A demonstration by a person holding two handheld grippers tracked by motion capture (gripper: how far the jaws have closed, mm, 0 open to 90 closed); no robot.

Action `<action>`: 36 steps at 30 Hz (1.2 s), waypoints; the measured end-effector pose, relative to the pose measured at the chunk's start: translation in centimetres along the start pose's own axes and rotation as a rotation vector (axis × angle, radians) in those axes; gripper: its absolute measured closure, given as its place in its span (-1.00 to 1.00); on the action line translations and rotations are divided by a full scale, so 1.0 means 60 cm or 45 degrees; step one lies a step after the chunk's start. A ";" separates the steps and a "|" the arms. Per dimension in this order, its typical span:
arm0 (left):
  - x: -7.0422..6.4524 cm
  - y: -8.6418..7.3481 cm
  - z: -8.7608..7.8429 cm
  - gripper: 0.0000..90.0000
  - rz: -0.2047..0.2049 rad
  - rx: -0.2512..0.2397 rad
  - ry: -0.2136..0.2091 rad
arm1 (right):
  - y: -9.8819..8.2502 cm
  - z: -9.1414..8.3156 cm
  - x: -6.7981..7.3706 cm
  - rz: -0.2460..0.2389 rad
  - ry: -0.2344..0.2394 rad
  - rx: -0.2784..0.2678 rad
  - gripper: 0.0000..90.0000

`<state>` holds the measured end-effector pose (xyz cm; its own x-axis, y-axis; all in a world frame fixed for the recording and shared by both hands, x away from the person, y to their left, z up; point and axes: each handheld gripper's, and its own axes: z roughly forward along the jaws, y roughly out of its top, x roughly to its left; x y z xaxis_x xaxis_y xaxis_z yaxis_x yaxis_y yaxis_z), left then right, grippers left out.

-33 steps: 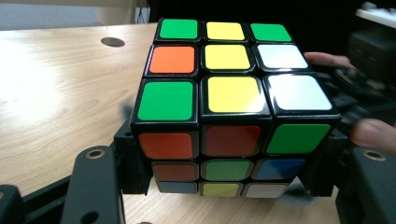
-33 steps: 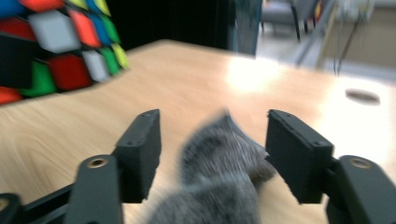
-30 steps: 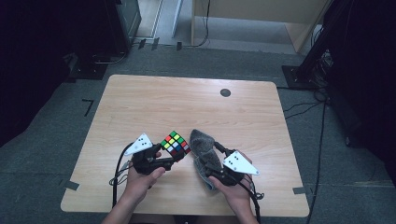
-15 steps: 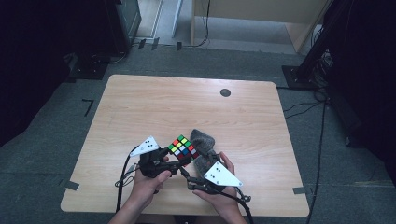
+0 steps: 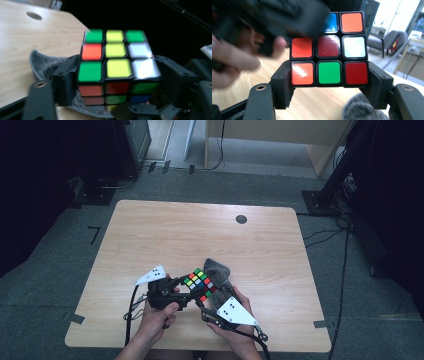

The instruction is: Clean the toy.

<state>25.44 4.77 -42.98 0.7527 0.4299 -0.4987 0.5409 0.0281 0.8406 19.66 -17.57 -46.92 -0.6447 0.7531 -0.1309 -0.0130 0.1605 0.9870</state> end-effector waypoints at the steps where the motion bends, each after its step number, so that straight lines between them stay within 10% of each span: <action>1: 0.001 0.003 -0.005 -0.61 0.013 -0.010 0.026 | -0.001 0.000 -0.005 0.005 -0.005 0.016 -0.23; 10: 0.024 -0.007 -0.014 -0.72 0.245 0.040 0.228 | 0.008 -0.025 -0.068 0.202 -0.076 0.118 -0.23; 20: -0.019 -0.044 0.020 -0.72 0.759 0.176 0.358 | 0.037 -0.038 -0.074 0.438 0.012 0.154 -0.23; 36: -0.048 -0.063 0.032 -0.70 1.054 0.163 0.418 | 0.053 -0.026 -0.036 0.502 0.106 0.261 -0.23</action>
<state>21.95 1.71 -45.16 0.7856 0.5045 0.3582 -0.0745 -0.4976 0.8642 19.81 -19.70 -43.36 -0.6295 0.7295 0.2674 0.3918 0.0009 0.9201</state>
